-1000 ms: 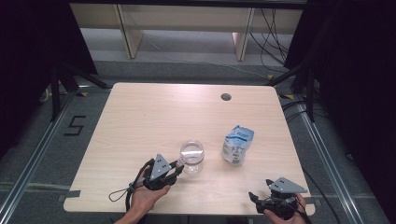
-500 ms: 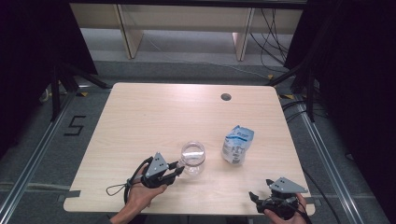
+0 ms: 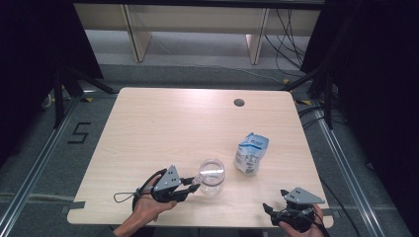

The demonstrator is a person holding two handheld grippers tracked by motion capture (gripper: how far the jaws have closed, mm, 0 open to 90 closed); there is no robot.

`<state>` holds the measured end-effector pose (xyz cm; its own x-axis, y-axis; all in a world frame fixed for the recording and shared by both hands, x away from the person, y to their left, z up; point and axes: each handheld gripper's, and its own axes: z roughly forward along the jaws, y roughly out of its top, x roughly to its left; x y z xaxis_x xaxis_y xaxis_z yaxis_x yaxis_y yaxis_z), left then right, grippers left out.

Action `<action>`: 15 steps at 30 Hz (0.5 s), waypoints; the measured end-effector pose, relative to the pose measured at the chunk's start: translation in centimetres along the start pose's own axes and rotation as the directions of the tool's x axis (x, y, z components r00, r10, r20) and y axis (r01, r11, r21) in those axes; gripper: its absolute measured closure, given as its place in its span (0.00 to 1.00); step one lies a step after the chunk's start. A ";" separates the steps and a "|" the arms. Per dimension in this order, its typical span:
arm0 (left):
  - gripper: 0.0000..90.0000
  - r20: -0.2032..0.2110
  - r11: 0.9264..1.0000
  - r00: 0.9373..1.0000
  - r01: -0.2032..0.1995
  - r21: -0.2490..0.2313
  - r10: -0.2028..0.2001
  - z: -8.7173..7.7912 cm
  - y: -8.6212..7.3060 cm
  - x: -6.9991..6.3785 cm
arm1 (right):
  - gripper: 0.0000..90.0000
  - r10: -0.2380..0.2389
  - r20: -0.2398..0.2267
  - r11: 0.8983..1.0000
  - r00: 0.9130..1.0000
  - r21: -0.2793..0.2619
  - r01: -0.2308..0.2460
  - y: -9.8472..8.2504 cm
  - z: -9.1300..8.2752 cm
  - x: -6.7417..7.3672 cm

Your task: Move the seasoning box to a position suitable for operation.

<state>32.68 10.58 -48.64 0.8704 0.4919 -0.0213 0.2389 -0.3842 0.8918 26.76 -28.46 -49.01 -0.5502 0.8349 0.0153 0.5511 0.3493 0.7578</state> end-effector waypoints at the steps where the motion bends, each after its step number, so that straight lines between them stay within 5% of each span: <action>1: 0.81 0.002 1.000 1.000 0.009 -0.002 -0.009 0.0 0.0 -0.1 | 0.23 0.000 0.000 1.000 1.000 0.000 0.000 0.0 0.0 0.0; 11: 0.81 0.065 1.000 0.998 -0.024 0.009 0.024 0.2 0.1 -0.1 | 0.23 0.024 -0.008 1.000 1.000 0.017 -0.024 0.0 0.0 0.3; 15: 0.81 0.091 0.999 0.995 -0.050 0.008 0.049 0.2 0.2 0.1 | 0.23 -0.022 -0.004 1.000 1.000 -0.009 0.022 0.0 0.1 0.0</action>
<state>32.88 10.43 -48.56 0.9165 0.3996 -0.0181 0.1984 -0.4148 0.8880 26.82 -28.36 -49.06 -0.5647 0.8253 0.0009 0.5333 0.3641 0.7635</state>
